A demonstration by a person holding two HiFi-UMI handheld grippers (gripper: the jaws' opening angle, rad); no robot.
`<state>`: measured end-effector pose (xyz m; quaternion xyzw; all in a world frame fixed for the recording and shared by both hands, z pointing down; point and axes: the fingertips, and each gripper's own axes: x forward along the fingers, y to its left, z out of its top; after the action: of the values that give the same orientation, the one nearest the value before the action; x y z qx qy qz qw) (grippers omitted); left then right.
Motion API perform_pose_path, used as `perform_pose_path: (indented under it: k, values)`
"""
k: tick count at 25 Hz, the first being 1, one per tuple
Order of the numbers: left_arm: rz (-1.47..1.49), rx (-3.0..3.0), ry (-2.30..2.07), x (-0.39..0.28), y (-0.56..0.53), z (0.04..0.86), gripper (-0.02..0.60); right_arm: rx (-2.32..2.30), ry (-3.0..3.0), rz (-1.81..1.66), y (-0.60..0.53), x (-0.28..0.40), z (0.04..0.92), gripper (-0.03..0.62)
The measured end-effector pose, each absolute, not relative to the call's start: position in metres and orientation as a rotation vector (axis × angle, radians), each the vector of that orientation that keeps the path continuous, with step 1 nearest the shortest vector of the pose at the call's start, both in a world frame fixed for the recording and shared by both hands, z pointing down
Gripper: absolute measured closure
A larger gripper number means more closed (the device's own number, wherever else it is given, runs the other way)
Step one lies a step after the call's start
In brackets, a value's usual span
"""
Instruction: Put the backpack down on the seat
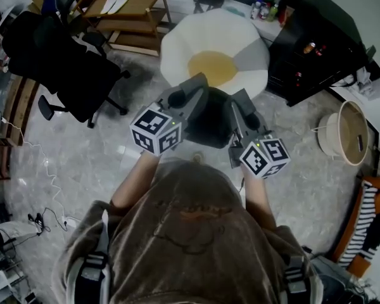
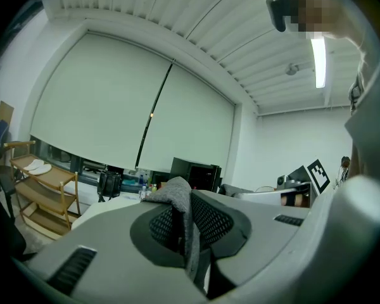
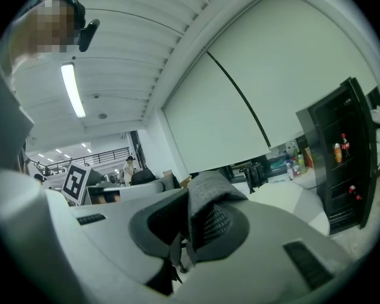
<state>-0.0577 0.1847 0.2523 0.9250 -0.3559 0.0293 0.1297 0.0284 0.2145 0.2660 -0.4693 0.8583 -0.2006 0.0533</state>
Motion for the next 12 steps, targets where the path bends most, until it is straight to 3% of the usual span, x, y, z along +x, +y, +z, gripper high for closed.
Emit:
perform_pose_path:
  k: [12]
  values:
    - [0.095,2.691,-1.014,-0.031,0.121,0.261,0.548,-1.447,2.616,-0.610,0.147,0.054,0.277,0.566]
